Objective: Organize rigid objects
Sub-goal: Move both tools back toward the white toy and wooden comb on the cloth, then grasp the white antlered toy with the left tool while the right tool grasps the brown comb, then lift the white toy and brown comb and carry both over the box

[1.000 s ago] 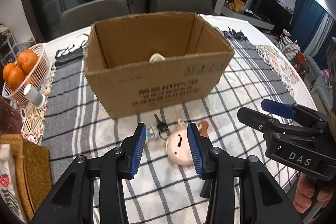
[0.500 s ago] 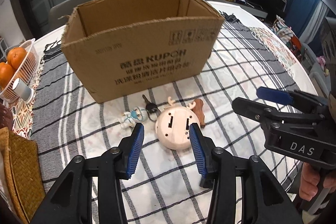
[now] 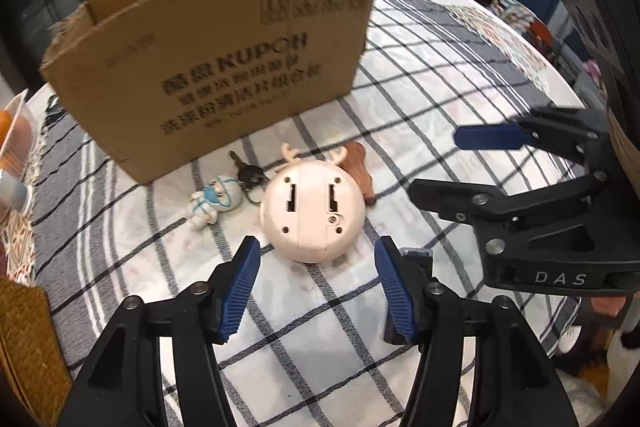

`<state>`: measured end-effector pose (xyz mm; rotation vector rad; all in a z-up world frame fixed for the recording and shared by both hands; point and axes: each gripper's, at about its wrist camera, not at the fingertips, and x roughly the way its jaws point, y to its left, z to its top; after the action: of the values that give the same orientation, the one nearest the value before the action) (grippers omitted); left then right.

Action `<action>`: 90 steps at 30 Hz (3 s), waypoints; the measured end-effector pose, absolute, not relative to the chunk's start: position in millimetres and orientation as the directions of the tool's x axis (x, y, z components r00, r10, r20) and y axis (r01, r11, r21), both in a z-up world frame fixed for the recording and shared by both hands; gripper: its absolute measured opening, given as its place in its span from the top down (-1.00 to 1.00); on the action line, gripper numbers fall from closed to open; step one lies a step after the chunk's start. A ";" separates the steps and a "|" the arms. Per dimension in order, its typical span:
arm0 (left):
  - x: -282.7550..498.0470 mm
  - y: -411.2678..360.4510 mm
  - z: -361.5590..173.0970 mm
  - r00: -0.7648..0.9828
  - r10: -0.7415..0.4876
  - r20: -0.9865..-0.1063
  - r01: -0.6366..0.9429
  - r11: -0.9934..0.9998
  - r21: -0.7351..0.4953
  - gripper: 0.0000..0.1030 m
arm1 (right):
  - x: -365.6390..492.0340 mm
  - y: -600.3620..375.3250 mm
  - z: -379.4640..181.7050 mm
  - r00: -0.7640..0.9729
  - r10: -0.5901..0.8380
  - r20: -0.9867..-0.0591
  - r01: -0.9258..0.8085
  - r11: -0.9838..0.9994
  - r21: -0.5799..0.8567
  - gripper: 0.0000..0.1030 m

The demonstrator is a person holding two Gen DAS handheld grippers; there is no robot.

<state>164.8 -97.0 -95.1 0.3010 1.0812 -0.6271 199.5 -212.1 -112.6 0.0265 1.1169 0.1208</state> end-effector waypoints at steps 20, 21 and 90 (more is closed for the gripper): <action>183.1 -114.4 -124.1 0.281 -0.296 -0.913 0.657 0.753 -0.042 -0.26 | 239.1 -194.0 -151.8 0.300 0.125 -0.946 -0.372 0.928 0.005 -0.21; 183.6 -114.9 -124.6 0.286 -0.292 -0.913 0.658 0.753 -0.034 -0.26 | 240.1 -194.4 -153.5 0.295 0.127 -0.947 -0.374 0.927 0.008 -0.21; 195.7 -61.5 -96.7 0.519 -0.275 -0.809 0.314 0.942 -0.119 -0.36 | 229.8 -215.0 -141.5 0.523 0.062 -0.850 -0.034 0.998 0.052 0.59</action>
<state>195.7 -61.5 -96.7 0.0443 0.9617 -0.3536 229.8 -215.0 -141.5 0.0300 1.0189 0.0578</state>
